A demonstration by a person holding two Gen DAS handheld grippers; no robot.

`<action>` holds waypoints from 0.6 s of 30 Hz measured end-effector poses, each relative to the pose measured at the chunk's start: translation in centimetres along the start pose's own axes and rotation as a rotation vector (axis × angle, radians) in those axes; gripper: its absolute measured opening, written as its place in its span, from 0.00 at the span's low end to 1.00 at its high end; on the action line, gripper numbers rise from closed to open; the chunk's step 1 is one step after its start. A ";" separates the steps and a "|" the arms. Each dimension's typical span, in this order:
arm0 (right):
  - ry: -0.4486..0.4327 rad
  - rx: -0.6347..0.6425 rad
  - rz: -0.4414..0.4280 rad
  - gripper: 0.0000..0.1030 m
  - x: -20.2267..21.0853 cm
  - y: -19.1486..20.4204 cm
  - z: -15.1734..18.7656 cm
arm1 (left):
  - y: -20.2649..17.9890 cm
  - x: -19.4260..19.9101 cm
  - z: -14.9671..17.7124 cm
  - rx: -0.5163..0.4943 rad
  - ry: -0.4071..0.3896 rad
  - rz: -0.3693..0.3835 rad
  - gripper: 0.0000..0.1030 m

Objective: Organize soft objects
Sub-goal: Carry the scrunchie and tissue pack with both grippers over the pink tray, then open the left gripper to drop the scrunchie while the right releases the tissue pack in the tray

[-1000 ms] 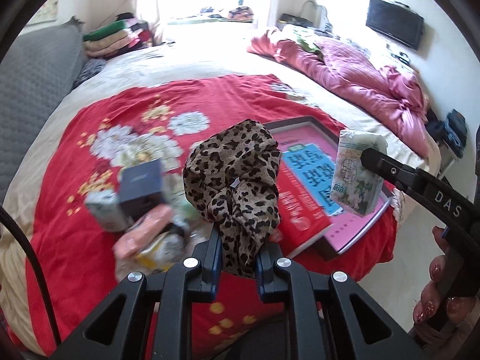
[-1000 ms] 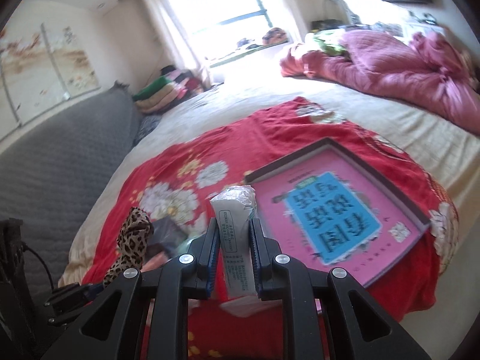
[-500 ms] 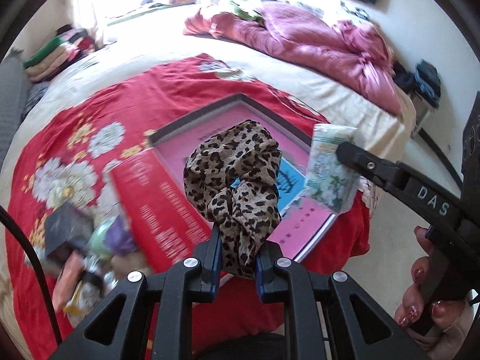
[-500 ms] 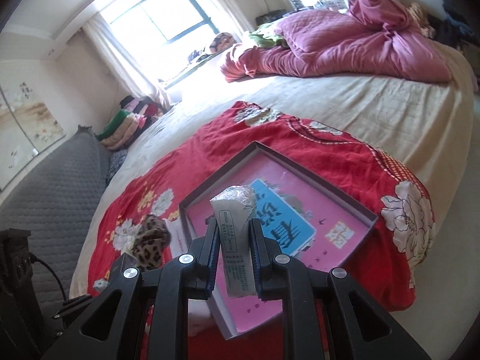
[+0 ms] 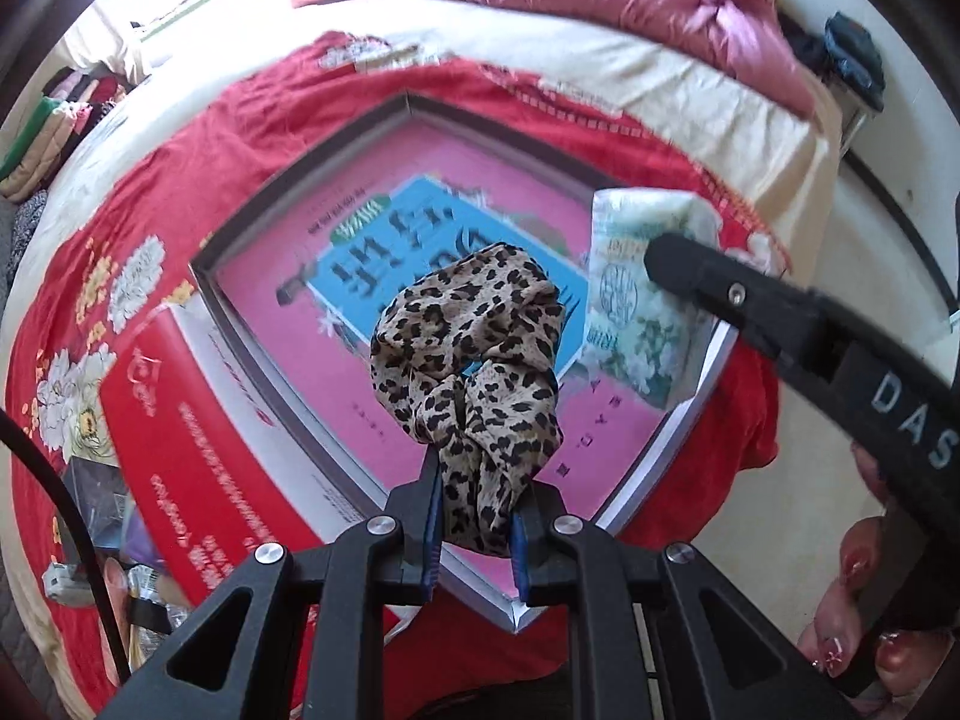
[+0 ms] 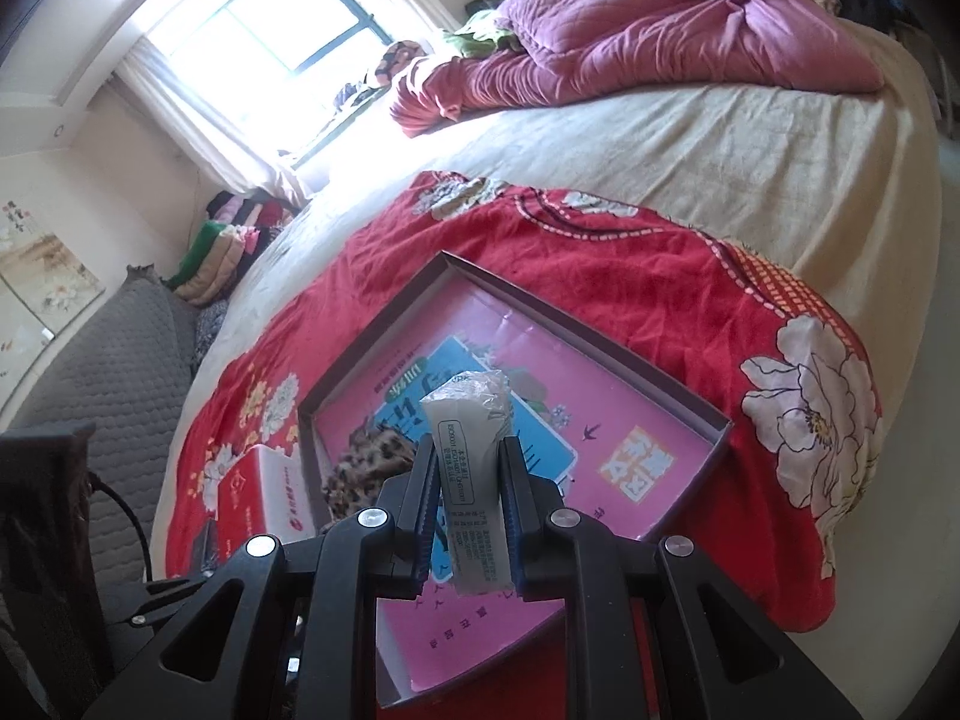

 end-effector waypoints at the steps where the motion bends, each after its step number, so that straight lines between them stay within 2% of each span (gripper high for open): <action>1: 0.007 0.001 0.007 0.20 -0.4 -0.2 0.1 | -0.1 -0.3 0.0 -0.004 0.008 -0.004 0.18; 8: 0.006 0.035 0.091 0.22 -1.7 -1.4 0.1 | -0.3 -1.5 0.2 -0.021 0.031 -0.023 0.18; 13: -0.015 0.069 0.173 0.29 -1.9 -2.1 -0.1 | -0.7 -2.0 0.2 -0.041 0.036 -0.045 0.18; 16: -0.025 0.071 0.190 0.36 -1.8 -2.5 -0.3 | -0.9 -2.2 0.2 -0.052 0.038 -0.052 0.18; 18: -0.025 0.067 0.200 0.36 -1.8 -2.7 -0.4 | -0.9 -2.3 0.3 -0.047 0.044 -0.052 0.19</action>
Point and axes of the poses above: each gripper's, at about its wrist camera, not at the fingertips, and x roughly against the way its jaws point, y to its left, z to its underside, the point moved 6 cm from there along -x, roughly the way its jaws point, and after that the axes turned 9 degrees about z, right-handed, at the moved point
